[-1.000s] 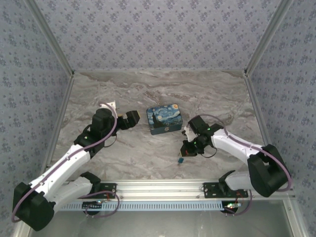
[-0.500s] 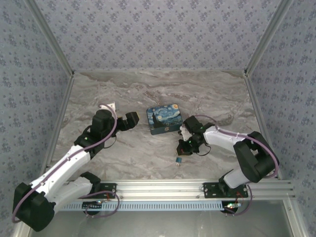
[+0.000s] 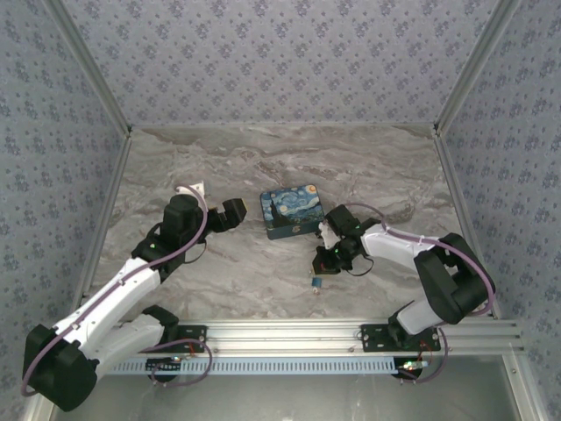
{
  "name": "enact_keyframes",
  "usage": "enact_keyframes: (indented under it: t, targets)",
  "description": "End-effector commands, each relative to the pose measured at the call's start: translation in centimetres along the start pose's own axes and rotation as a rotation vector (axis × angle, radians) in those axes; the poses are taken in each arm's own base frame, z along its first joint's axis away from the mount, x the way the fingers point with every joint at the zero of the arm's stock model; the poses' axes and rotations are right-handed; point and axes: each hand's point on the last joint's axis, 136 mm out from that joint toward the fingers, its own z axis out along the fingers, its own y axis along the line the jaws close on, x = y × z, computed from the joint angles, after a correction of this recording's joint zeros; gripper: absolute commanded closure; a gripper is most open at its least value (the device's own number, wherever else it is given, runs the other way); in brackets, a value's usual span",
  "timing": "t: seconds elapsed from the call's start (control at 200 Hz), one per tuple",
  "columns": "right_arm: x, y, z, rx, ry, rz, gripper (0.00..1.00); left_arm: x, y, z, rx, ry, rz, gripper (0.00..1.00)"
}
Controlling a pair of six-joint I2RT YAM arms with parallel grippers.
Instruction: Unlock a padlock with a key
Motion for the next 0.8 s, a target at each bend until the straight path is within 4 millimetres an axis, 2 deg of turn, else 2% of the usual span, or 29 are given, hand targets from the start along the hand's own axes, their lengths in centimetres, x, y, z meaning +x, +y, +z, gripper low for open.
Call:
enact_keyframes:
  t: [0.0, 0.175, 0.325, 0.415, 0.54, 0.68, 0.795]
  targets:
    - [-0.1, 0.3, 0.0, 0.0, 0.002, -0.008, 0.95, -0.9, -0.2, -0.5, 0.001, -0.03, 0.009, 0.0]
    - [-0.8, 0.4, -1.0, 0.015, -0.058, -0.032, 0.73, -1.1, -0.3, -0.6, -0.002, -0.031, 0.013, 0.01]
    - [-2.2, 0.4, -3.3, 0.051, -0.179, -0.062, 0.58, -1.8, -0.3, -1.2, -0.024, -0.047, 0.039, 0.01]
    - [-3.4, 0.3, -5.5, 0.079, -0.282, -0.083, 0.52, -2.7, 0.0, -2.0, -0.056, -0.077, 0.071, 0.01]
    - [-5.3, -0.3, -9.3, 0.105, -0.45, -0.083, 0.36, -4.3, 1.1, -3.7, -0.146, -0.14, 0.139, 0.0]
    - [-7.0, -0.8, -13.4, 0.083, -0.643, -0.064, 0.3, -6.0, 2.3, -5.8, -0.232, -0.229, 0.214, 0.0]
    - [-7.4, -1.8, -16.7, 0.1, -0.777, -0.053, 0.24, -6.9, 3.5, -7.5, -0.31, -0.295, 0.28, 0.01]
